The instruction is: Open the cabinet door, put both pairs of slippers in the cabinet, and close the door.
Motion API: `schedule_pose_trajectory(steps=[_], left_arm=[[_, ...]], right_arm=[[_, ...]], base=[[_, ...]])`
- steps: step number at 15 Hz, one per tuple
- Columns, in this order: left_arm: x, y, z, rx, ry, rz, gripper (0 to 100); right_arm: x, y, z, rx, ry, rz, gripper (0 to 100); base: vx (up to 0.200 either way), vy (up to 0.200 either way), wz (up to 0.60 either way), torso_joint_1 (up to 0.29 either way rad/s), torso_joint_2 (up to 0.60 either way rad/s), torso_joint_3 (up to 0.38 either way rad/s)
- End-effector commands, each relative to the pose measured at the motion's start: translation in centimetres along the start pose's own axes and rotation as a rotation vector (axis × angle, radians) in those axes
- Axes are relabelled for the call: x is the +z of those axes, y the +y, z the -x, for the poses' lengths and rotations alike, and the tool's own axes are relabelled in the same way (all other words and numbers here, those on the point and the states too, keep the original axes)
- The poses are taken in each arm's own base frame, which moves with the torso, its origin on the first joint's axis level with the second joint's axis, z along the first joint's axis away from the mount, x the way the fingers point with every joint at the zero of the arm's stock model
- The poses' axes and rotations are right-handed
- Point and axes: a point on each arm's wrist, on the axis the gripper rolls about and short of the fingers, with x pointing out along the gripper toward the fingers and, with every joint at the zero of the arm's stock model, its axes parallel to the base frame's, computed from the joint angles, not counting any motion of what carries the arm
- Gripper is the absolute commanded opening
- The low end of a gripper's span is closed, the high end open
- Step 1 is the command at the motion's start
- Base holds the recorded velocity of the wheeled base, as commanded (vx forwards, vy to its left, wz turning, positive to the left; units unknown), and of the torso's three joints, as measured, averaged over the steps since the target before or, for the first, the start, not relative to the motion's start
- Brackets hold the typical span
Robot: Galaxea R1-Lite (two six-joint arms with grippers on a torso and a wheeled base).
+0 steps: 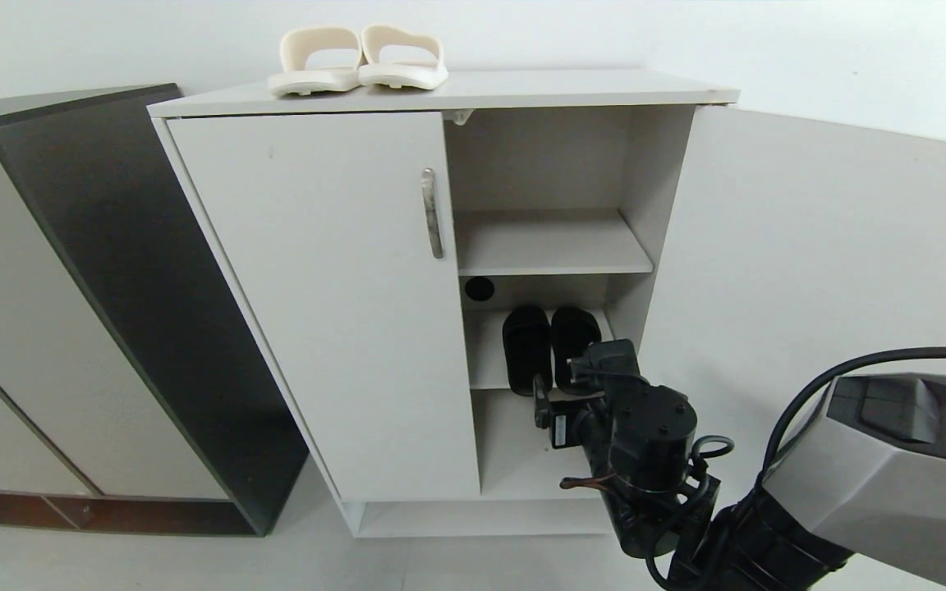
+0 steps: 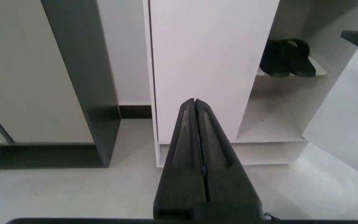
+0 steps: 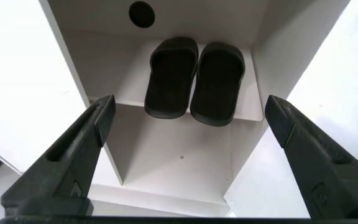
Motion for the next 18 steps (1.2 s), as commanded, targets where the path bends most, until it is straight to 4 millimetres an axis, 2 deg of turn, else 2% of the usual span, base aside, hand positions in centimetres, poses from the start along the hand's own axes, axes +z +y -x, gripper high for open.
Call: schedule_pose_trajectory(steps=[1,18], left_arm=[[0.01,0.0,-0.01,0.0,0.0,0.0,0],[0.0,0.0,-0.01,-0.001,0.002,0.0,0]], right_arm=[[-0.16,0.04,0.01,0.002,0.004,0.004,100],[-0.36,-0.77,0.46,0.028,-0.007,0.021,100]], base=[[0.0,0.2,0.0,0.002,0.0,0.002],[0.0,0.2,0.0,0.002,0.0,0.003]])
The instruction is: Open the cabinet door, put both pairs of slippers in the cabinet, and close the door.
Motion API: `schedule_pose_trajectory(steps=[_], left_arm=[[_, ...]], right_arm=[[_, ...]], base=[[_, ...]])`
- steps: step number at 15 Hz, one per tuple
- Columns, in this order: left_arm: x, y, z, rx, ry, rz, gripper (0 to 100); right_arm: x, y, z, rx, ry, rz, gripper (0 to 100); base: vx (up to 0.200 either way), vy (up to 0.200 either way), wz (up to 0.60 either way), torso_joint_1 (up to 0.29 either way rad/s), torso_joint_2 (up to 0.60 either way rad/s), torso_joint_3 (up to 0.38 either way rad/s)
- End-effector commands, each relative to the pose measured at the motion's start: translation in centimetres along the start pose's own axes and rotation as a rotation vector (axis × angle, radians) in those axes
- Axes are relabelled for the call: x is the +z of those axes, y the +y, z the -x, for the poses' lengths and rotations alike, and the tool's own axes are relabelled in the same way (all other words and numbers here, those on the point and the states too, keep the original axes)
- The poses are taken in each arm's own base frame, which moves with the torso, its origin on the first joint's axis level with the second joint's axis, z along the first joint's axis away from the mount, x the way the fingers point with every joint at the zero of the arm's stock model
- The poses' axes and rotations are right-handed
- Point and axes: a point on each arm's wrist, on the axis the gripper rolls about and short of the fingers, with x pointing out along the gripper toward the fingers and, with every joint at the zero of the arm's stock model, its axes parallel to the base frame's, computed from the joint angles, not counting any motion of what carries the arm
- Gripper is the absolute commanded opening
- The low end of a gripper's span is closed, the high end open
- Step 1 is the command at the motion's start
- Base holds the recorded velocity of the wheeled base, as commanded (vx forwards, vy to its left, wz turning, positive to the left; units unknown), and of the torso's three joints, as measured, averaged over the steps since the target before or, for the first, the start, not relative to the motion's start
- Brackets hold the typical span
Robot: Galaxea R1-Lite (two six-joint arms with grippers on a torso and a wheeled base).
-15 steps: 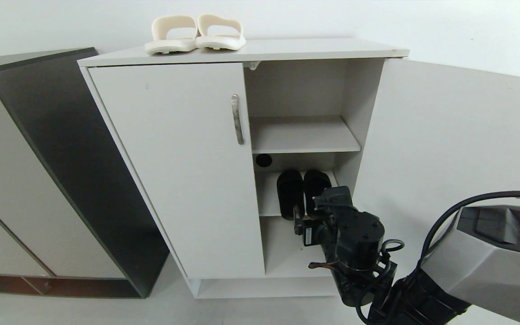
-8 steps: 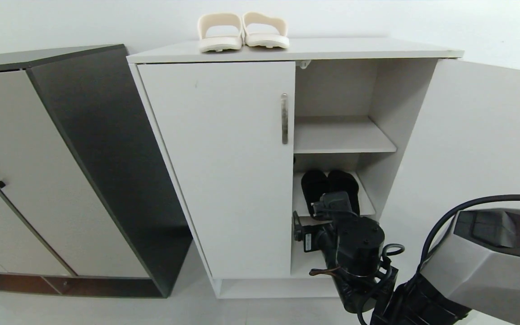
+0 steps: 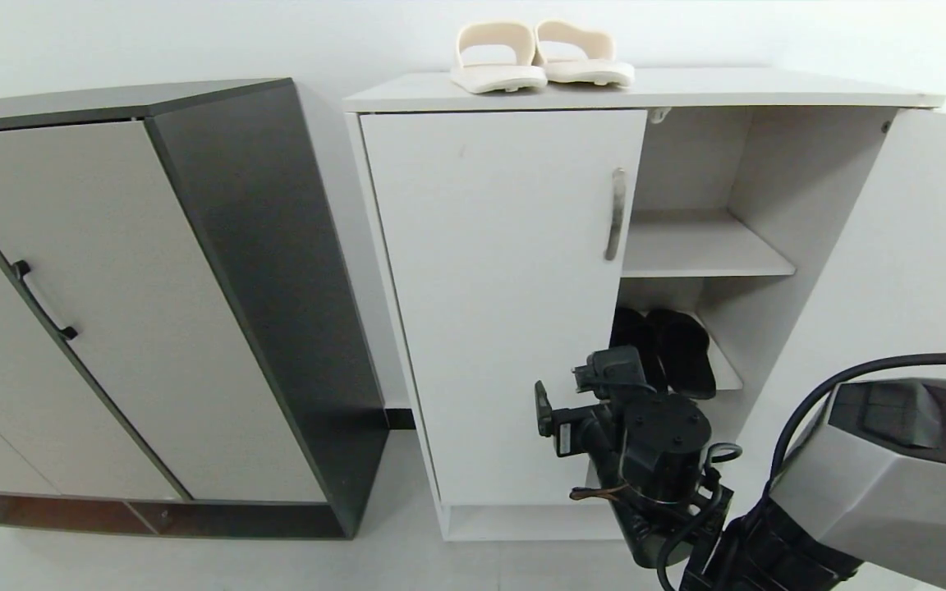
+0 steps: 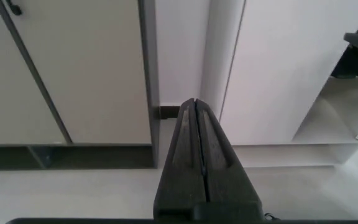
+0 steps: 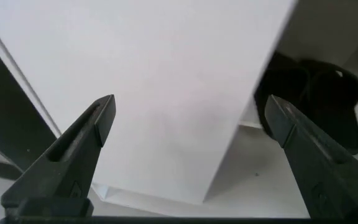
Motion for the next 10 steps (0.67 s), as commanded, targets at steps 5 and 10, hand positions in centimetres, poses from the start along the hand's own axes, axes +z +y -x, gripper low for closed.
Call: schedule_pose_trajectory(steps=[5,10], left_arm=[[0.0,0.0,-0.01,0.001,0.002,-0.001,0],[0.0,0.0,-0.01,0.002,0.001,-0.006,0]], right_arm=[[-0.39,-0.73,-0.16,0.028,0.009,0.017,100],[-0.66,-0.96,-0.29,0.028,0.016,0.056,100]], base=[[0.0,0.04,0.0,0.0,0.0,0.0],[0.0,0.0,0.0,0.0,0.0,0.0]])
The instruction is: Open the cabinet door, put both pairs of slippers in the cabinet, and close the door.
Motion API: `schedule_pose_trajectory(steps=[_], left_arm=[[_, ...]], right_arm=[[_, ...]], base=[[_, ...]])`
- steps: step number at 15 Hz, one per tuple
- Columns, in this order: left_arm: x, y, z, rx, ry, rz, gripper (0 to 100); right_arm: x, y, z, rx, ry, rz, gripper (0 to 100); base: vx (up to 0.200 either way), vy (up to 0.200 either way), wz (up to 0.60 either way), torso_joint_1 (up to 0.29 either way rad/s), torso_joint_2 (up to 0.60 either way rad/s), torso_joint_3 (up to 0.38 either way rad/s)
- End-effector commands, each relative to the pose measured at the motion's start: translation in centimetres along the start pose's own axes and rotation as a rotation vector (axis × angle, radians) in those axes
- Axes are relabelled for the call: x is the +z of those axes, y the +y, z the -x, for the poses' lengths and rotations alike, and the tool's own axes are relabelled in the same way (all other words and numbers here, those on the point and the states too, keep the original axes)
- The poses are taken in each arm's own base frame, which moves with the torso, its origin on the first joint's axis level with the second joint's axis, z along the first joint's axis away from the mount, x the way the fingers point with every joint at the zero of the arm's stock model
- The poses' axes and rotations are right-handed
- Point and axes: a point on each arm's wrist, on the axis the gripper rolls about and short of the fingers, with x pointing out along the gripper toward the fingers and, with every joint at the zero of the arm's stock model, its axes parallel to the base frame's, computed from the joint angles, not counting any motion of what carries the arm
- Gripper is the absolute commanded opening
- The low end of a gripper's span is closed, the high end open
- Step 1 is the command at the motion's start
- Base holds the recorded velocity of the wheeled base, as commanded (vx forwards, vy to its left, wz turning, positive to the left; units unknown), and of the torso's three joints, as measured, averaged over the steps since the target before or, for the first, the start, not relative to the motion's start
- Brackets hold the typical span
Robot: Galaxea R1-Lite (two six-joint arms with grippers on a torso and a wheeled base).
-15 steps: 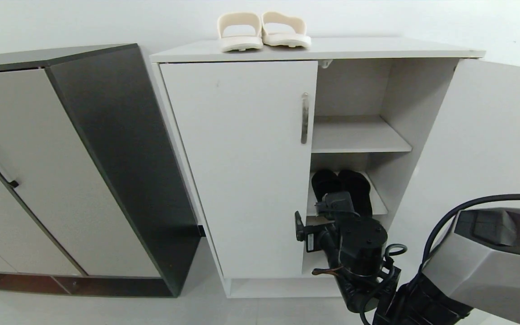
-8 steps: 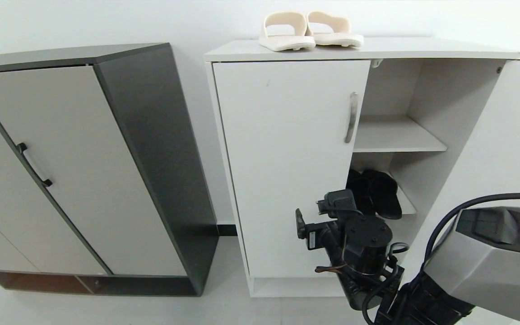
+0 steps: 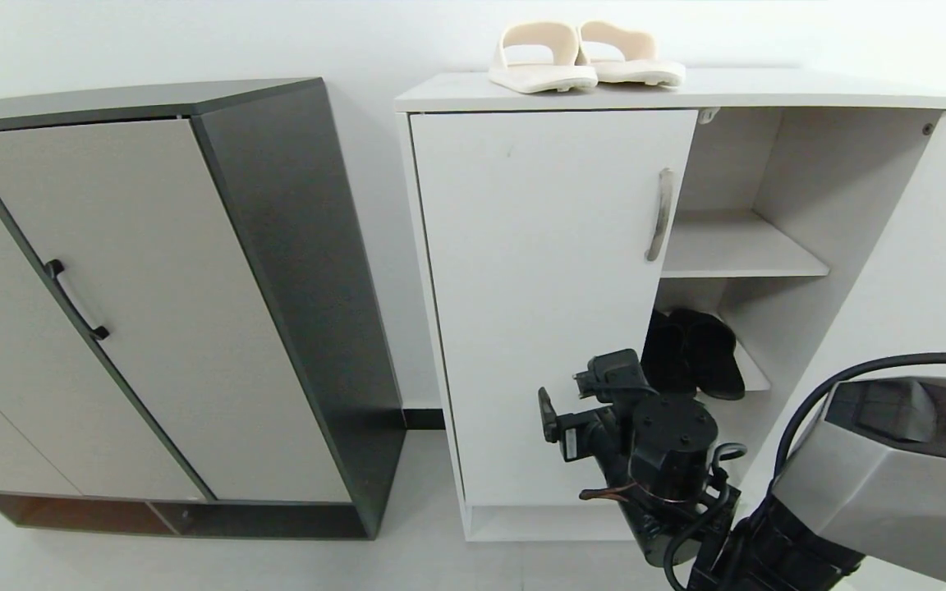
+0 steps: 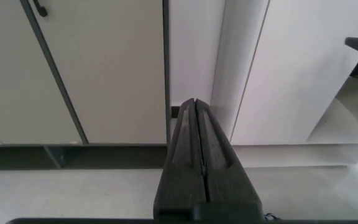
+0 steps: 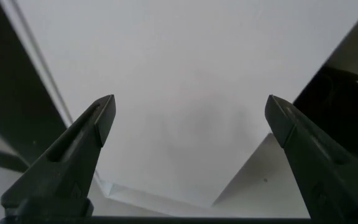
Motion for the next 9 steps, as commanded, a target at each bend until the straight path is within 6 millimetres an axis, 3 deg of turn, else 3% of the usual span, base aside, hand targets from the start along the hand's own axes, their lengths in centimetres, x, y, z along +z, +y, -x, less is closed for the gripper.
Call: schedule_pose_trajectory(steps=[1,9], left_arm=[[0.0,0.0,-0.01,0.0,0.002,0.001,0],[0.0,0.0,-0.01,0.0,0.002,0.001,0]], right_arm=[[-0.16,0.01,-0.02,0.001,0.004,0.003,100],[-0.1,0.1,-0.01,0.016,-0.001,0.004,100]], base=[[0.0,0.0,0.0,0.0,0.0,0.0],[0.0,0.0,0.0,0.0,0.0,0.0]])
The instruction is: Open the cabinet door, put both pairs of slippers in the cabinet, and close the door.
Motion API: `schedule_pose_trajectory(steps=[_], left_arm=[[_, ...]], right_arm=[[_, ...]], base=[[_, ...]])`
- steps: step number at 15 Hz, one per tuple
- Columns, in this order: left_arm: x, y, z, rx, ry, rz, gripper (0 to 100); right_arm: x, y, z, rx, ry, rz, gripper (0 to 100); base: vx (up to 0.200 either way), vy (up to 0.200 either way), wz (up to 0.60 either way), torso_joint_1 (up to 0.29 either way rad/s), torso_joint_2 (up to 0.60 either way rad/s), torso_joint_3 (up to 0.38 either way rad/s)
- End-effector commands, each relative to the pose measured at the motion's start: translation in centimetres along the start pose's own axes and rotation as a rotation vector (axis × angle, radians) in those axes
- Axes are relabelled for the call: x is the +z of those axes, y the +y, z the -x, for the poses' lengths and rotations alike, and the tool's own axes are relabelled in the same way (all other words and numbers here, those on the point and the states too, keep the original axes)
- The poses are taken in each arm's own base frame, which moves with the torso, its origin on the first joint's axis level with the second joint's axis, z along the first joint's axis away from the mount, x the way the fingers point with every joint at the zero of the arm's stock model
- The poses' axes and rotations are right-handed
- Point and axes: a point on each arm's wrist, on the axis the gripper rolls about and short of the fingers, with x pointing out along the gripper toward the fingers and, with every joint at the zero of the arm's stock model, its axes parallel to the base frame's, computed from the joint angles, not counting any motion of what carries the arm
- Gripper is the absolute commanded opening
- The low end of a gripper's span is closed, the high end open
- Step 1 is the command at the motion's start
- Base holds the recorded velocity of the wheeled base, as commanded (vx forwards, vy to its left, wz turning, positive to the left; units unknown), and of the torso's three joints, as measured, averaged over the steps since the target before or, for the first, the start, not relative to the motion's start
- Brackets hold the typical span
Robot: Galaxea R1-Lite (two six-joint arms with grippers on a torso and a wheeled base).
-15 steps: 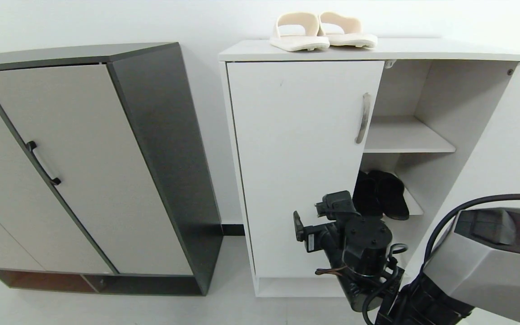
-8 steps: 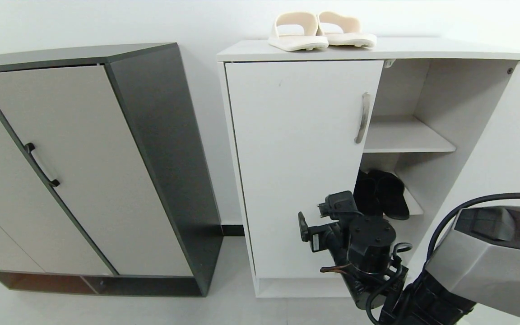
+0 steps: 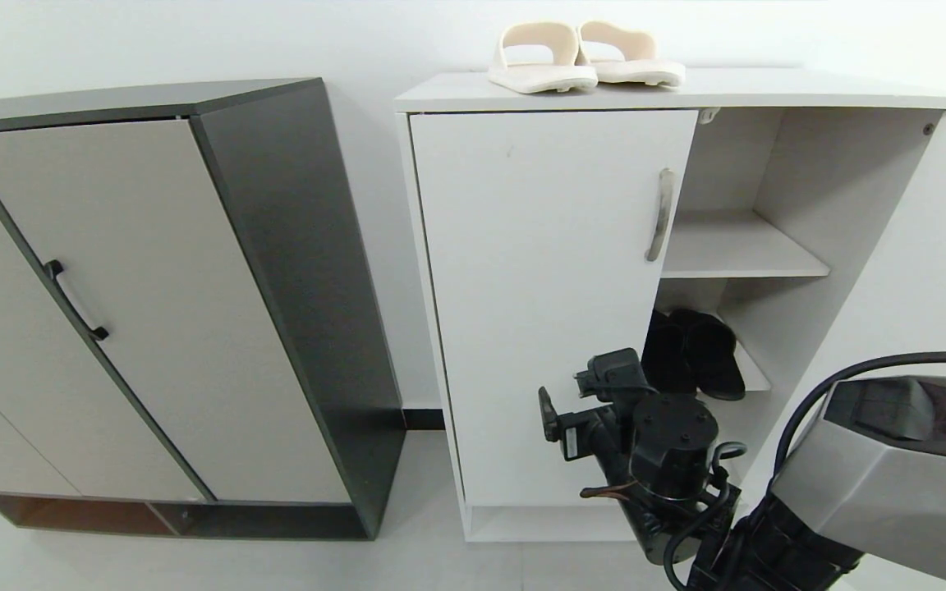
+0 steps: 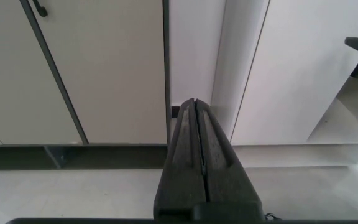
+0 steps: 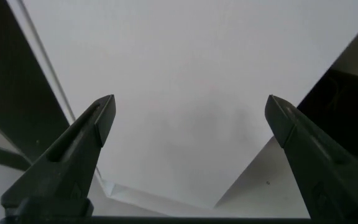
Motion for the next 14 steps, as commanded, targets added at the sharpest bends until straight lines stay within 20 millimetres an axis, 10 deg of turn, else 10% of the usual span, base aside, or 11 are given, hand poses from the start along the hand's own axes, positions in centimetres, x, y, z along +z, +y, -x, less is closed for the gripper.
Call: schedule_pose_trajectory(steps=[1,14], left_arm=[[0.0,0.0,-0.01,0.001,0.002,0.0,0],[0.0,0.0,-0.01,0.001,0.002,0.0,0]], right_arm=[[-0.15,0.01,0.06,0.006,0.004,0.003,100],[-0.16,-0.02,0.12,0.006,0.006,0.006,100]], base=[[0.0,0.0,0.0,0.007,-0.07,-0.041],[0.0,0.0,0.0,0.076,-0.41,-0.333]])
